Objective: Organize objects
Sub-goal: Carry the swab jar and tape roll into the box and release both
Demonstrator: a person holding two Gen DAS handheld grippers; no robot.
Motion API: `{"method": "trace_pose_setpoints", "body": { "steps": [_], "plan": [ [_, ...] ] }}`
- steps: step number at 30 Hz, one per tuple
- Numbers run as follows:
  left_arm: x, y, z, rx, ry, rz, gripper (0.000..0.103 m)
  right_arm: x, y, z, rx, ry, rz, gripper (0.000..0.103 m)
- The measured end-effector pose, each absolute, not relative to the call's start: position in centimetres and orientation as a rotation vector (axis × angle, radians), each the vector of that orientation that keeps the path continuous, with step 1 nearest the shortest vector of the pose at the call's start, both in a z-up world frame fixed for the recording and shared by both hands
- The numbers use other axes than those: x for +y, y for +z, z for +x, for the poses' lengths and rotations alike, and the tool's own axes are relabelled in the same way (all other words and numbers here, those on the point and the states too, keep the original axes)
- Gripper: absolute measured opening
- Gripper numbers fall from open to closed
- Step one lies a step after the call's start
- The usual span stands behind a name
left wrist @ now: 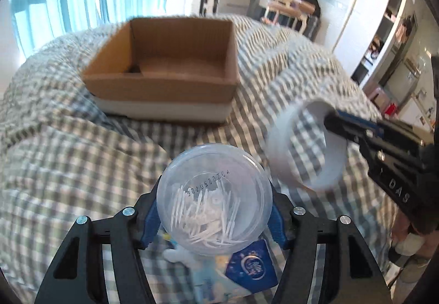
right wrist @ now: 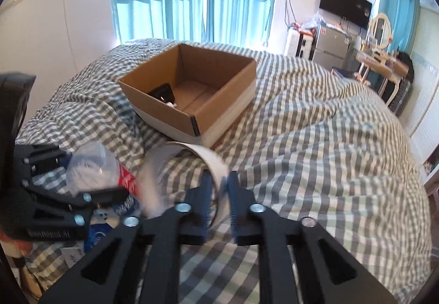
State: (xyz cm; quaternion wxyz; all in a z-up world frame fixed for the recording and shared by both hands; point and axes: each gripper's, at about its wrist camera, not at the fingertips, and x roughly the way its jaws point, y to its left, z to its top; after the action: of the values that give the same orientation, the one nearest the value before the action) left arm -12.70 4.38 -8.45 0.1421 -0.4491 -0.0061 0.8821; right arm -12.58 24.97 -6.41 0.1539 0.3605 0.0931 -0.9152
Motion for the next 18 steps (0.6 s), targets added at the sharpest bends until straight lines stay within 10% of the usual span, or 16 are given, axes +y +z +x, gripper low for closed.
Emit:
{"method": "trace_pose_setpoints", "body": {
  "steps": [18],
  "plan": [
    [-2.5,0.2,-18.0,-0.064,2.768,-1.061,0.065,19.3,1.3,-16.5,0.424,-2.668,0.824,0.006]
  ]
}}
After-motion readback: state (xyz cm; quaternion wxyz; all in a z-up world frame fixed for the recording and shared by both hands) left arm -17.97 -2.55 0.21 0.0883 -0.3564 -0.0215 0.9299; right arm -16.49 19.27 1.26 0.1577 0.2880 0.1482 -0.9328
